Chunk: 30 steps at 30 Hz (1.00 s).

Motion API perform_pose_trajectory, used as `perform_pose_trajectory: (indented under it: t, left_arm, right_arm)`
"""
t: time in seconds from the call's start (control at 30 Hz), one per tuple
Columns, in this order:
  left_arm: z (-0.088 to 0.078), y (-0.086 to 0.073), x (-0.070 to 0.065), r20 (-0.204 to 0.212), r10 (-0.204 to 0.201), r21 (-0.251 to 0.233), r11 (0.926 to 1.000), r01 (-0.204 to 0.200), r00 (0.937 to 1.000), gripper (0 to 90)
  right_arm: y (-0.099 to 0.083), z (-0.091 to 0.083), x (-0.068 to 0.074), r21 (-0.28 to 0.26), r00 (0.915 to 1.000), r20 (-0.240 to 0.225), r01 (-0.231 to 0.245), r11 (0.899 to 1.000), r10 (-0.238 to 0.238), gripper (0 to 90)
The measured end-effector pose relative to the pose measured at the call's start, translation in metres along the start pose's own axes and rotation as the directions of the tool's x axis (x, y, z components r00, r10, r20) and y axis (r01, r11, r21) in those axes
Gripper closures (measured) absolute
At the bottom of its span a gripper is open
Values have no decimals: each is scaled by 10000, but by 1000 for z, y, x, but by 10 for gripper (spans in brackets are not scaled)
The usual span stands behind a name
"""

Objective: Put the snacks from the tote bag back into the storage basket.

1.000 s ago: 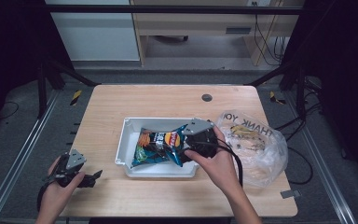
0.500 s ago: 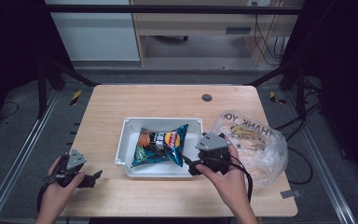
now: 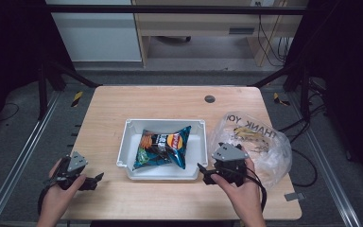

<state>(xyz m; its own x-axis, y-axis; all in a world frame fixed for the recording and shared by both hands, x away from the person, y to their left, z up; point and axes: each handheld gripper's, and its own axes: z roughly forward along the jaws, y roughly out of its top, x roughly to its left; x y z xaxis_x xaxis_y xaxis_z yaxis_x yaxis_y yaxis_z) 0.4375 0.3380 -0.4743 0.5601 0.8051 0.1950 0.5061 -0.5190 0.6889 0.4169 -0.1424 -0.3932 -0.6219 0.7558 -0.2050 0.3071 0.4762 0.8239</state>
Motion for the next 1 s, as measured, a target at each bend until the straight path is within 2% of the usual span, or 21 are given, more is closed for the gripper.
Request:
perform_pose_trajectory:
  t: [0.23,0.4,0.47,0.7,1.0]
  left_arm:
    - [0,0,0,-1,-1,6,10000,1,10000,31]
    - [0,0,-1,5,0,15,10000,0,10000,31]
    - [0,0,-1,-1,-2,21,10000,2,10000,31]
    - [1,0,-1,12,17,44,10000,-17,10000,31]
    - [1,0,-1,17,13,53,10000,-13,10000,31]
  right_arm:
    - [-19,-4,-10,447,9982,589,-139,9989,113,61]
    - [-37,-4,-20,611,9948,780,-707,9956,658,61]
    - [-41,-4,-23,610,9942,796,-768,9952,719,61]
    - [-65,1,-39,1017,9841,1052,-1537,9829,1431,60]
    - [-77,5,-52,1445,9776,1346,-1811,9728,1620,60]
